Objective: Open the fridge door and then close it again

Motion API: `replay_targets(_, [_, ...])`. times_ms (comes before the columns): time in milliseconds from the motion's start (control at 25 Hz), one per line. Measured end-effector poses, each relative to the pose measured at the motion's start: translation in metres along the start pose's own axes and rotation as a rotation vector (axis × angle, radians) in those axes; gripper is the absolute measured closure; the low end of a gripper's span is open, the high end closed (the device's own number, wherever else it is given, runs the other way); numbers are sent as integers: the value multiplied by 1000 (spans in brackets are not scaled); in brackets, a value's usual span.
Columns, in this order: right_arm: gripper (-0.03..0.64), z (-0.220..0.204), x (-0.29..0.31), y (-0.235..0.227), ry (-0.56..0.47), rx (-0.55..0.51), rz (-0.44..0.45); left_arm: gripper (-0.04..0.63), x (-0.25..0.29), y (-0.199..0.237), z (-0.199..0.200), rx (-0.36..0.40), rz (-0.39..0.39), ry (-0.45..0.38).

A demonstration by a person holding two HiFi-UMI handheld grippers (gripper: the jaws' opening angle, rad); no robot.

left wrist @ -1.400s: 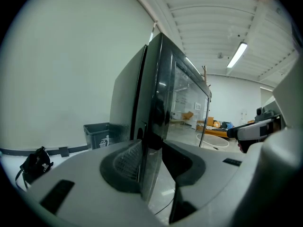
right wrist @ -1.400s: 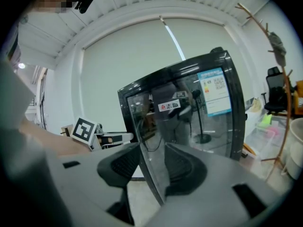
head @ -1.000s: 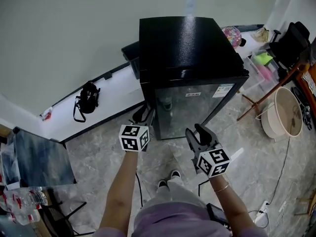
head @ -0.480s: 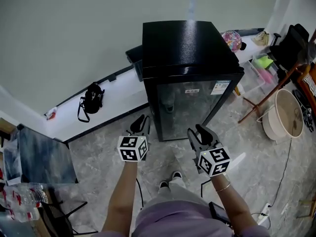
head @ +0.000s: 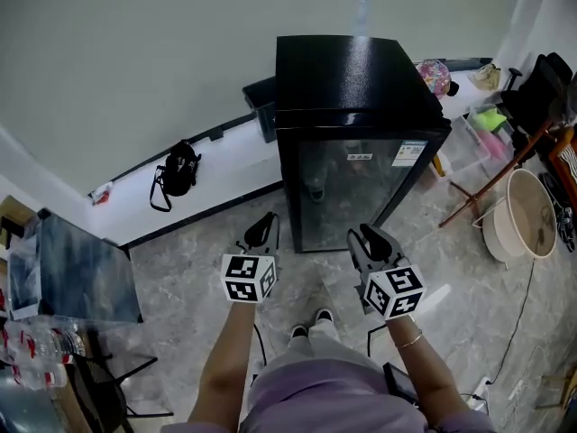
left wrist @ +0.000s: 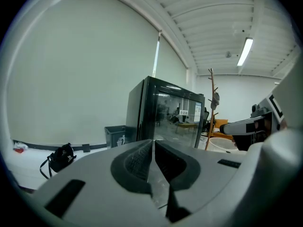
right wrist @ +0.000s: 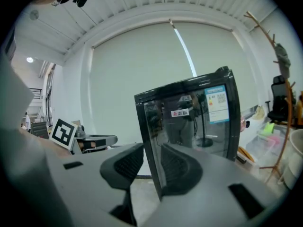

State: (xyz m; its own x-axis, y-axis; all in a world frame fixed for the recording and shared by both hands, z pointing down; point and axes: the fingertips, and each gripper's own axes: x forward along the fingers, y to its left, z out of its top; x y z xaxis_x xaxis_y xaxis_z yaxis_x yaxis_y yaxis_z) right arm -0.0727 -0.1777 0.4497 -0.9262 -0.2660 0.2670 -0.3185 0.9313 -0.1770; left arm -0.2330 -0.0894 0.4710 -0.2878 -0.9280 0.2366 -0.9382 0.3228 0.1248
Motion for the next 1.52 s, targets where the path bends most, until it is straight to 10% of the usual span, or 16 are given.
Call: replay_targets(1520, [614,-6,-38,25,0,-98,-99,592,-76,-10,-16,-31,54,-25])
